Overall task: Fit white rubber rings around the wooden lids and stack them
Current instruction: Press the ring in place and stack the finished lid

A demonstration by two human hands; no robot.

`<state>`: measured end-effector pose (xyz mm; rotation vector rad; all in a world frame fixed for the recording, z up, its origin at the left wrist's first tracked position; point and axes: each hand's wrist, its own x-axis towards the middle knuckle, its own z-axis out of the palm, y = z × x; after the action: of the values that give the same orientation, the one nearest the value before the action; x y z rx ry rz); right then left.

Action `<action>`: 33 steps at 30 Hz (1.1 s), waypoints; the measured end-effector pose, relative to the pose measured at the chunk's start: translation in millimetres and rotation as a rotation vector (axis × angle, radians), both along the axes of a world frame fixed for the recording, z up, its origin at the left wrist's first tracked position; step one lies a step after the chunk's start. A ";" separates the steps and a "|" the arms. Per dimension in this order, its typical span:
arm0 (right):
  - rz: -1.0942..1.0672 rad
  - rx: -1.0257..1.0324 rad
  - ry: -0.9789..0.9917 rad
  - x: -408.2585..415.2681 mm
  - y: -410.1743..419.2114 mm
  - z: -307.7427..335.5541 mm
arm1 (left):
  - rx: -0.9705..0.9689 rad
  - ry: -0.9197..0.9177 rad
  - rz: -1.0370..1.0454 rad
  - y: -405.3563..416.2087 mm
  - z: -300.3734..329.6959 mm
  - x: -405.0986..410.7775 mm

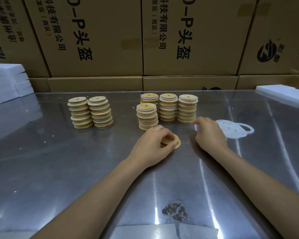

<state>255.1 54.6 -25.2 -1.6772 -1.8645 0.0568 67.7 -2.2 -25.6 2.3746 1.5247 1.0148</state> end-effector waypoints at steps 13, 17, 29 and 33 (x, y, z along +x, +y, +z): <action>-0.012 -0.036 -0.083 -3.3 -5.3 3.0 | -0.017 -0.055 0.032 5.2 -3.1 -9.2; -0.046 -0.171 -0.167 -3.0 -5.0 2.0 | -0.071 -0.052 0.092 7.2 -3.9 -10.3; 0.359 -0.005 0.528 -20.3 -14.3 16.6 | -0.141 -0.169 0.095 7.6 -4.1 -11.1; 0.532 -0.077 0.897 -27.0 -23.0 26.7 | -0.136 -0.224 0.062 6.2 -2.2 -11.2</action>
<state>228.1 31.6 1.4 -0.8858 -1.5179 0.9396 56.5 4.0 -27.8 2.0584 1.5387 1.1088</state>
